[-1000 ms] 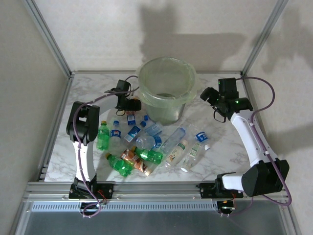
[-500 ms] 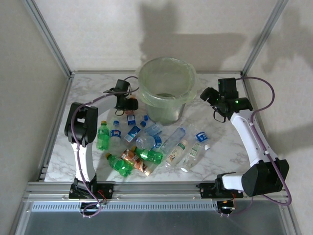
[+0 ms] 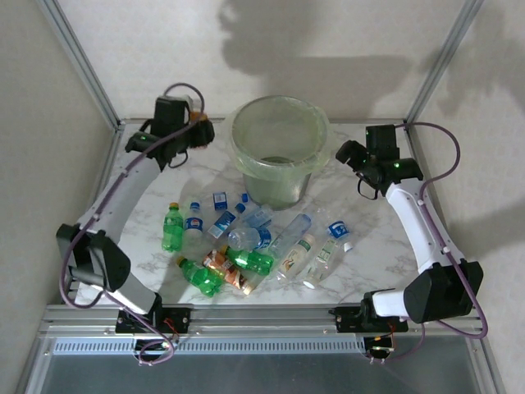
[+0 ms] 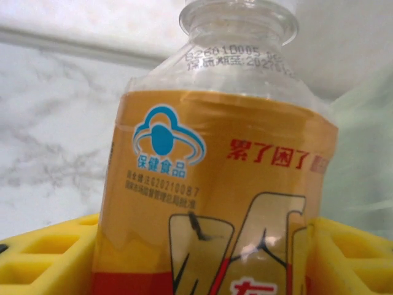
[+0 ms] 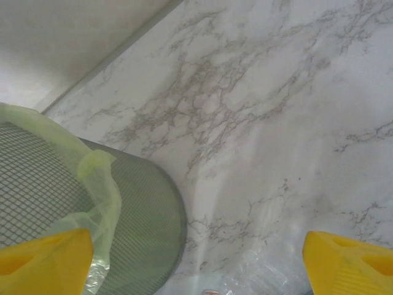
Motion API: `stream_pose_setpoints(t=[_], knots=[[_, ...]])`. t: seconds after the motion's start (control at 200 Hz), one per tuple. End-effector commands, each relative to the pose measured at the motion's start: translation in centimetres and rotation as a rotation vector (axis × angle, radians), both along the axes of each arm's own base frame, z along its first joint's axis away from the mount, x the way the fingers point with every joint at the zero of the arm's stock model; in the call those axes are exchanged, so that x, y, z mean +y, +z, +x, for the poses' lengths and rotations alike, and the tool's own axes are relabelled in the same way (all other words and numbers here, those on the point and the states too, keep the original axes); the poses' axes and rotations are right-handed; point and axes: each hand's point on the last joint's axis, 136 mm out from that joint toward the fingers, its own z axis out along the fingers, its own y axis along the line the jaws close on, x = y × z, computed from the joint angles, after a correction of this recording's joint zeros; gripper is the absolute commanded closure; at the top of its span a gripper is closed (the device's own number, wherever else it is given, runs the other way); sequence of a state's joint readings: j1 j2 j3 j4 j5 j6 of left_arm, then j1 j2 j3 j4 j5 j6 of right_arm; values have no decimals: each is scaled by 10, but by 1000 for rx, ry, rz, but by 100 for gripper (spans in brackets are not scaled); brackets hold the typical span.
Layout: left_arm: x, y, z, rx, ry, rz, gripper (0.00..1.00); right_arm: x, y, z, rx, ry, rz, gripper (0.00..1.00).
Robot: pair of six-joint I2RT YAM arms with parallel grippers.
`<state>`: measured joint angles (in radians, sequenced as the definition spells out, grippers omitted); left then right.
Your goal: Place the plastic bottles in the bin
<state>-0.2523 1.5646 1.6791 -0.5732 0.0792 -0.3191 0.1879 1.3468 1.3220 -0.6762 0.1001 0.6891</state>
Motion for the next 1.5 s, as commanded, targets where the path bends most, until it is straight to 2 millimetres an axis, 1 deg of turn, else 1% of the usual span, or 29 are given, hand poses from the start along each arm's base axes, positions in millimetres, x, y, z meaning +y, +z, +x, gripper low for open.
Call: stream_pose_setpoints(t=[0.0,0.05,0.075,0.135,0.185,0.25,0.305,0.36,0.456,0.541,0.591,0.676,0.751,0.886,1.001,1.101,1.182,1.262,1.352,1.432,1.492], knots=[[-22,49,-16,-65,-8,-83,36,6,18,10,-45,36,-5,11],[-48,65,-20,-91,-60,-110,36,6,19,10,-38,38,-9,12],[-59,70,-20,-99,-78,-120,36,6,20,9,-38,40,-9,12],[-95,79,-25,-108,-148,-146,36,4,21,3,-47,33,-10,12],[-126,76,-28,-95,-215,-157,36,4,19,-2,-56,30,1,11],[-157,69,-31,-73,-270,-151,37,5,16,-6,-58,33,15,11],[-172,58,-32,-47,-289,-132,37,5,11,-8,-42,33,18,11],[-183,46,-32,-16,-300,-127,37,4,9,-10,-26,32,13,12],[-194,28,-30,25,-316,-123,37,0,9,-19,-26,21,4,12],[-198,16,-28,51,-321,-115,36,-3,10,-26,-37,7,8,11],[-199,11,-27,62,-318,-109,35,-3,6,-28,-24,4,13,11],[-202,6,-26,71,-324,-110,26,-3,0,-33,14,1,13,12],[-204,10,-26,56,-328,-117,18,-5,0,-38,27,-8,6,12],[-202,29,-30,3,-337,-125,1,-10,-2,-51,58,-29,-12,13],[-193,45,-35,-42,-328,-110,1,-6,-10,-67,110,-45,-13,13],[-180,60,-41,-101,-299,-121,1,8,-17,-83,157,-39,-35,13],[-167,75,-48,-166,-262,-173,1,22,-32,-101,214,-32,-66,13],[-152,79,-57,-210,-219,-264,0,34,-51,-121,280,-30,-87,14],[-137,79,-67,-249,-199,-351,1,46,-70,-144,320,-22,-95,15],[-125,77,-68,-230,-160,-371,0,51,-77,-161,328,-8,-90,15],[-122,74,-69,-205,-146,-354,3,48,-82,-170,329,3,-87,15]])
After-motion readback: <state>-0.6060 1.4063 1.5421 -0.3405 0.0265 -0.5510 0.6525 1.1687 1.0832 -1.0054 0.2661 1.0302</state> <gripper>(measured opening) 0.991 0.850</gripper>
